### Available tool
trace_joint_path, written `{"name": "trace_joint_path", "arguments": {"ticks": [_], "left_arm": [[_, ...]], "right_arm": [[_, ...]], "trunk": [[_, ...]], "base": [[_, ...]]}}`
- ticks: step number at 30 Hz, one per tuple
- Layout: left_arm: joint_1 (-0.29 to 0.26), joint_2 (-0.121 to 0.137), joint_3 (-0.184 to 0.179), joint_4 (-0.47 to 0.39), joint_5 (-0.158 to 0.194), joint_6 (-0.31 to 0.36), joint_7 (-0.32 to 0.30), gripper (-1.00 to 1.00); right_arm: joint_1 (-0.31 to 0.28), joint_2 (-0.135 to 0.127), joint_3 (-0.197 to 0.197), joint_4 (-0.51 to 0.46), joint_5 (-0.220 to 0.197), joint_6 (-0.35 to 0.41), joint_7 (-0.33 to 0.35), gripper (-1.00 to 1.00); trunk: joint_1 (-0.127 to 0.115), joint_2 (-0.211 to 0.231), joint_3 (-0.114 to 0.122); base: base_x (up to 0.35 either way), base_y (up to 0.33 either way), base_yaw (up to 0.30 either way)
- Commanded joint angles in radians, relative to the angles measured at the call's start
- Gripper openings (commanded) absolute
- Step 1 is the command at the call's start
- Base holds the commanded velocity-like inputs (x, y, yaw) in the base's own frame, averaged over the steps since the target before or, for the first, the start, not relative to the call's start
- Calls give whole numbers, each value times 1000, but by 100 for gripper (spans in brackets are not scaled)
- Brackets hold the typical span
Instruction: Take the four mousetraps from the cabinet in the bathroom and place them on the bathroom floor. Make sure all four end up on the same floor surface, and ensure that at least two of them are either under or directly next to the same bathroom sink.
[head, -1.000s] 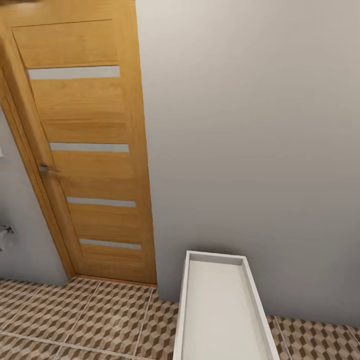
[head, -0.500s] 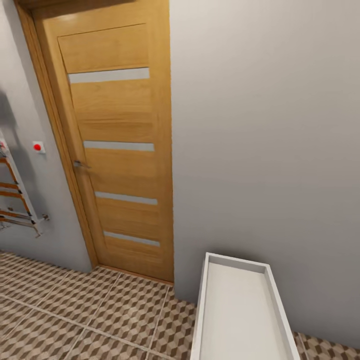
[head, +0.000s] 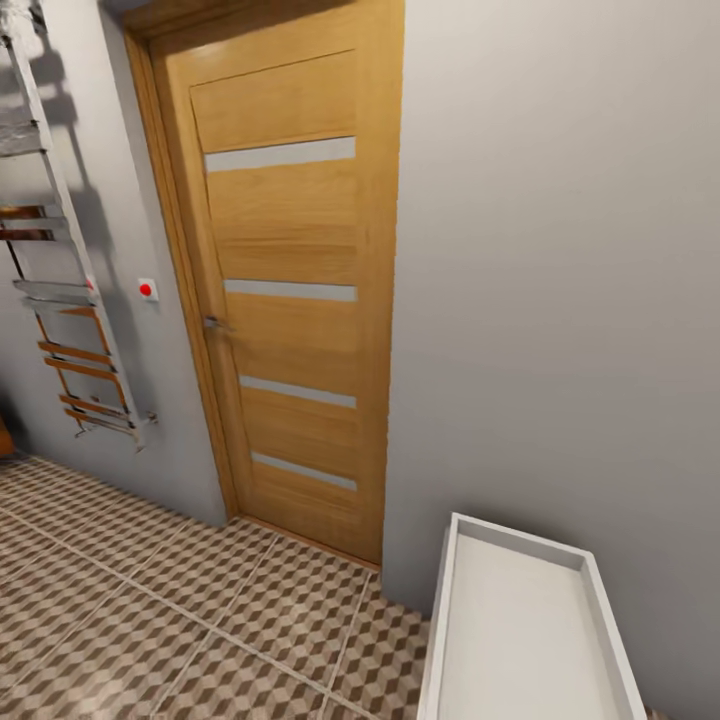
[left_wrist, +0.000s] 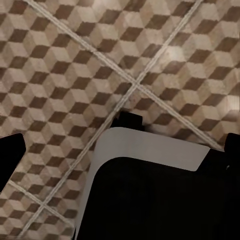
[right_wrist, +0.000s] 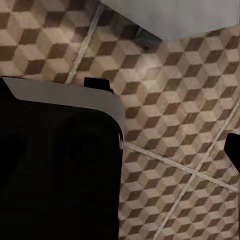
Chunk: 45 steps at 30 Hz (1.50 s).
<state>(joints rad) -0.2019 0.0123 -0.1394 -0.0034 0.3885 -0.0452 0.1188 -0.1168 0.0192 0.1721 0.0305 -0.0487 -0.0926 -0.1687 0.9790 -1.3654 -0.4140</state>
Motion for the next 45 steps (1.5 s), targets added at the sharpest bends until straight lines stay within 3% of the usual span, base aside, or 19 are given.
{"name": "trace_joint_path", "arguments": {"ticks": [1, 45], "left_arm": [[-1, 0, -8, 0, 8, -2, 2, 100], [-1, 0, -9, 0, 7, -5, 2, 100]], "right_arm": [[-1, 1, 7, 3, -5, -6, -3, 100], [-1, 1, 7, 3, -5, -7, -3, 100]], "trunk": [[0, -1, -1], [0, -1, -1]], "base": [[0, 0, 279], [0, 0, 279]]}}
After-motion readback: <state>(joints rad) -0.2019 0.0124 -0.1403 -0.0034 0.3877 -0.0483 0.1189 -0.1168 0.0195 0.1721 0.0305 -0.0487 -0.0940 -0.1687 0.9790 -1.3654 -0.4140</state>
